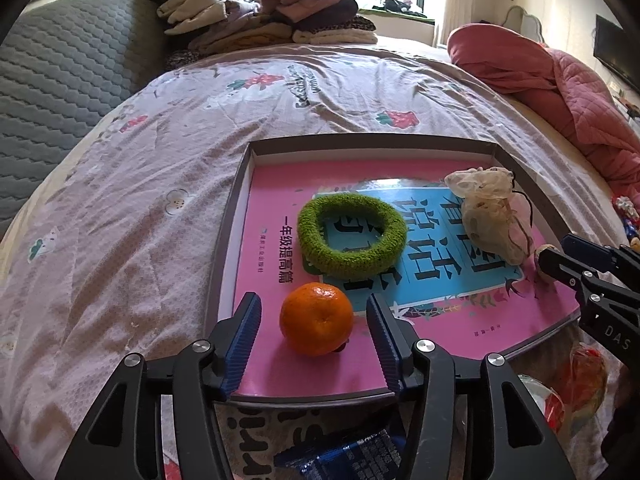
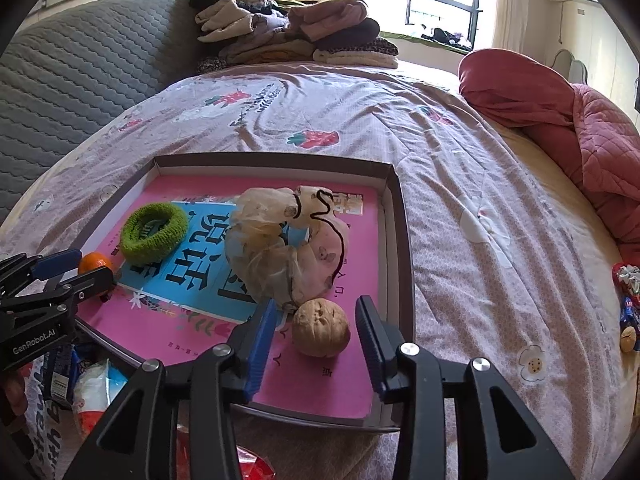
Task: Organize objects
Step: 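Lower tangerine into tray and open left gripper while right gripper releases walnut, then withdraw both grippers from the tray back toward the items on the bed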
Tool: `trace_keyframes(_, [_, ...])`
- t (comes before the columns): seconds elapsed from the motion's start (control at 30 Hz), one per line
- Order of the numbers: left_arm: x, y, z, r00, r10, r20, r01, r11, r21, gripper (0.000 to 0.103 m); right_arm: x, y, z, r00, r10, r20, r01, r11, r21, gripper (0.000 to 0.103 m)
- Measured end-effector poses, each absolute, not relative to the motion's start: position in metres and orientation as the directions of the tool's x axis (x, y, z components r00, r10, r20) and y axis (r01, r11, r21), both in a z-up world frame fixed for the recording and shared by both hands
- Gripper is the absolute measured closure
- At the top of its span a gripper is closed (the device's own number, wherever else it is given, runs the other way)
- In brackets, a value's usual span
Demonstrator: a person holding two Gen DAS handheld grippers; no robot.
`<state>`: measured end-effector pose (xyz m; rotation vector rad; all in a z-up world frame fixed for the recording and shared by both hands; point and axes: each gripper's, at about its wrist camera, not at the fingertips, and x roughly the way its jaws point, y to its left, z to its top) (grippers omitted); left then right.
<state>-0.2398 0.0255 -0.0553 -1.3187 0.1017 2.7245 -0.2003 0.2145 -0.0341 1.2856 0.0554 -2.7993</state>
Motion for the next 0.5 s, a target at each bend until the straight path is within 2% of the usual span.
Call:
trace_keyframes(0.2, [-0.235,0.022,-0.046,-0.626,0.072,-0.776,-0.121,-0.993,0.006,0.040,-0.194,0.212,-0.023,-0.664,-0.043,-0.746,0.081,-0.997,-0.014,0.061])
trace_keyframes(0.5, [-0.220,0.021,-0.021,-0.656,0.075,-0.751,-0.118,-0.993,0.003,0.039,-0.181,0.208,0.004,-0.697,-0.043,-0.715,0.089,-0.996,-0.026,0.059])
